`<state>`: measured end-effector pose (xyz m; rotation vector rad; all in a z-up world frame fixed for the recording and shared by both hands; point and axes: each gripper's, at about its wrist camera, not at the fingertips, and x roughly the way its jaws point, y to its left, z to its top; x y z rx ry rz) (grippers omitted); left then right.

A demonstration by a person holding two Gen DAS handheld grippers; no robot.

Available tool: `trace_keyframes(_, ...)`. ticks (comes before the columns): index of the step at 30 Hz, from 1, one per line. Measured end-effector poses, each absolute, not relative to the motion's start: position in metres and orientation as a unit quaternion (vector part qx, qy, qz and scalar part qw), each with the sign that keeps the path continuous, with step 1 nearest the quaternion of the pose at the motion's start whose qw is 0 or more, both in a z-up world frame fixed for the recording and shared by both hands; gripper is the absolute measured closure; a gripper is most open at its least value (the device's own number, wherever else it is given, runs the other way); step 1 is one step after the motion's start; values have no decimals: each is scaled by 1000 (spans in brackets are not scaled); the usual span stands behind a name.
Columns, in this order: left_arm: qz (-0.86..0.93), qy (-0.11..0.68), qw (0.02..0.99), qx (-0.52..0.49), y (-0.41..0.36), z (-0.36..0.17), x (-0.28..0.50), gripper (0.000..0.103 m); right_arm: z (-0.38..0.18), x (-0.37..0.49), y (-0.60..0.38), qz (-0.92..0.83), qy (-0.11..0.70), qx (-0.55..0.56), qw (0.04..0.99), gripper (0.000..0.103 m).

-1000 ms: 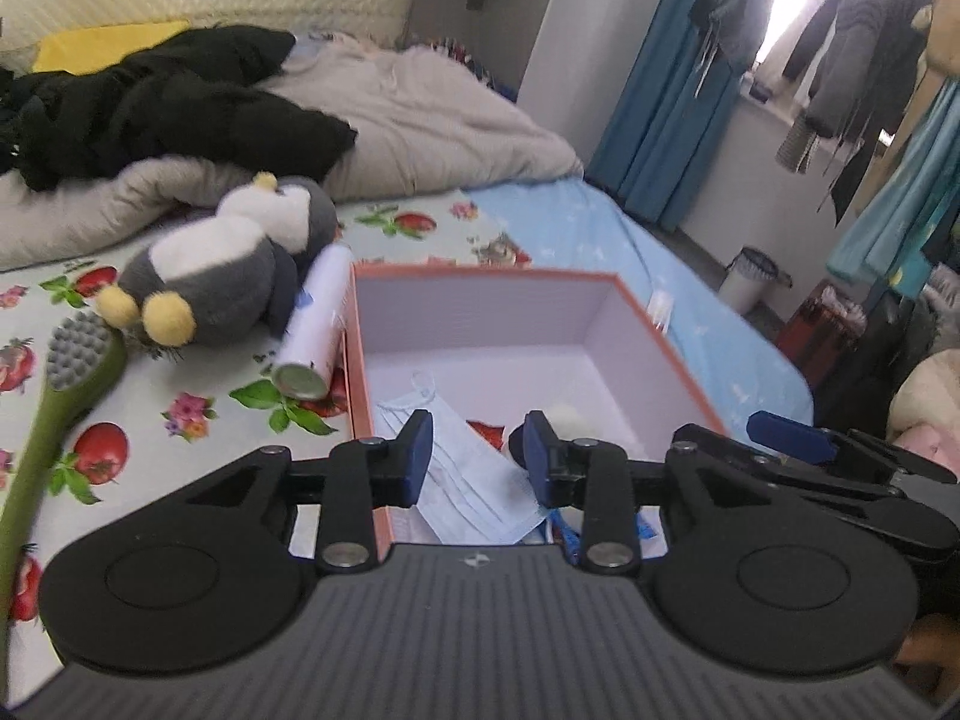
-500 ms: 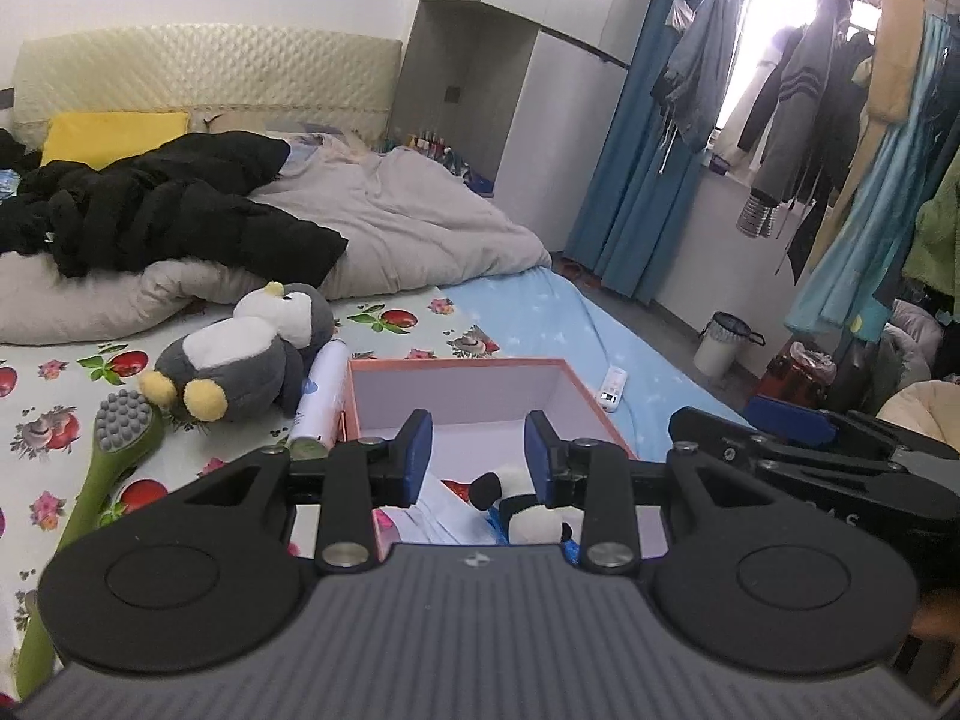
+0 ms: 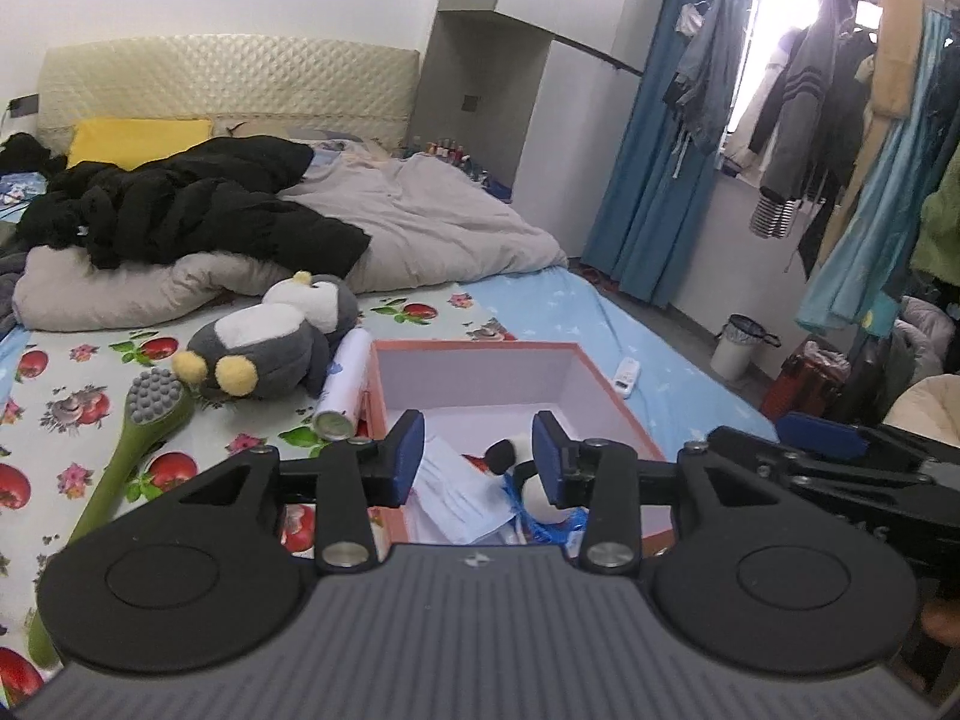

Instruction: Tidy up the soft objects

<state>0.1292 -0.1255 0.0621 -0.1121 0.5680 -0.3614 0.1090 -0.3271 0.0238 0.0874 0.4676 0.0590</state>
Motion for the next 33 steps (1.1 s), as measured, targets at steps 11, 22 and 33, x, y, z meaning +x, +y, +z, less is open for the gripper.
trace_keyframes(11, -151, 321, 933, -64, -124, 8, 133, 57, -25, 111, -319, 37, 284, 69, 956, 29)
trace_keyframes(22, -139, 340, 928, -69, -122, -18, 136, 50, -48, 114, -321, 32, 312, 70, 947, 29)
trace_keyframes(33, -135, 336, 930, -62, -123, -17, 136, 49, -48, 114, -324, 29, 311, 63, 948, 29)
